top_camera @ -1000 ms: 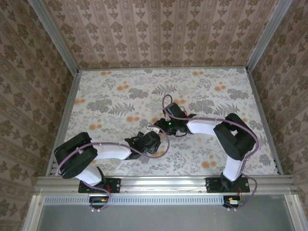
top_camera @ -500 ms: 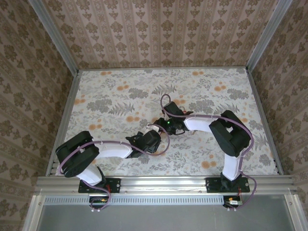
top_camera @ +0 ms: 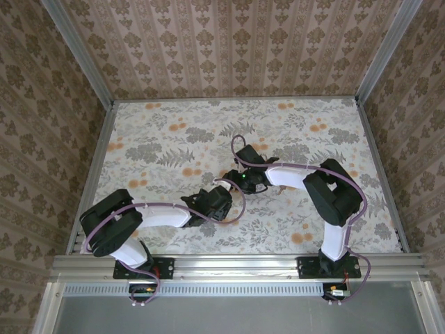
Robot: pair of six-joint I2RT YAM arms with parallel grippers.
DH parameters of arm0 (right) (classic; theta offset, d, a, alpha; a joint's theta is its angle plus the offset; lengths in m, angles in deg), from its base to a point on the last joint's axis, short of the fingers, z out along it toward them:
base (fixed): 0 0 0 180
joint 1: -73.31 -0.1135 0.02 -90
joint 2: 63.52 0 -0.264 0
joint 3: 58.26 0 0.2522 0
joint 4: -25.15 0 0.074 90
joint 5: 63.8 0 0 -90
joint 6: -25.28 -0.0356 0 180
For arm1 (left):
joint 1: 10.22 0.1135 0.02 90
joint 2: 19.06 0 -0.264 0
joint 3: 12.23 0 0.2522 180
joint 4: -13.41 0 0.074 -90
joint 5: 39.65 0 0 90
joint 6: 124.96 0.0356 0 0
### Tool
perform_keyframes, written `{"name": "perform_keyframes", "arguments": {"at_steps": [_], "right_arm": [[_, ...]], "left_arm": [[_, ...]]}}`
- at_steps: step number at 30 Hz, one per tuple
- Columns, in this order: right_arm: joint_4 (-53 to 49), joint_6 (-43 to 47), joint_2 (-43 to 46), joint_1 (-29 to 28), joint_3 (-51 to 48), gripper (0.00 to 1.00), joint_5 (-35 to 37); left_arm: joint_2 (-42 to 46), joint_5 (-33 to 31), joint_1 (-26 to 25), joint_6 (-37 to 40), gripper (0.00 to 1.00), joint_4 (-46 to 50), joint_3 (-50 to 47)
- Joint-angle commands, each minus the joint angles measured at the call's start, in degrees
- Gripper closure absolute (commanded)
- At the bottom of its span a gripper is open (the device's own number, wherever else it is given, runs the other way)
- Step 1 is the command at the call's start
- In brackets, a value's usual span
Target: Unlock with the key
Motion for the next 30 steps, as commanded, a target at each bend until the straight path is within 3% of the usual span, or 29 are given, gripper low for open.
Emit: {"name": "perform_keyframes", "arguments": {"at_steps": [1,8,14,18,24,30], "right_arm": [[-1.3,1.0,5.2,1.0,1.8,0.4,1.6],[-3.2,3.1,12.2,3.7,0.7,0.39,4.5],[-7.4,8.4,13.9,1.6,-1.0,0.39,8.1],[-8.3,9.9,16.6,1.8,-4.5,0.4,11.4],[-16.6,17.7,23.4,7.8,-4.4,0.37,18.7],[-23.3,25.3,14.8,14.2,3.0,0.36,19.5]], "left_arm": [[3.5,1.1,1.2,3.0,0.23,6.1,0.3],[16.0,2.4,7.0,3.3,0.21,10.8,-0.1],[21.1,4.0,12.3,3.7,0.21,12.0,-0.1],[20.4,5.5,15.3,4.1,0.2,11.4,0.9],[15.9,8.8,15.6,7.1,0.19,9.2,7.0],[10.6,12.7,16.2,8.3,0.16,4.6,11.0]]}}
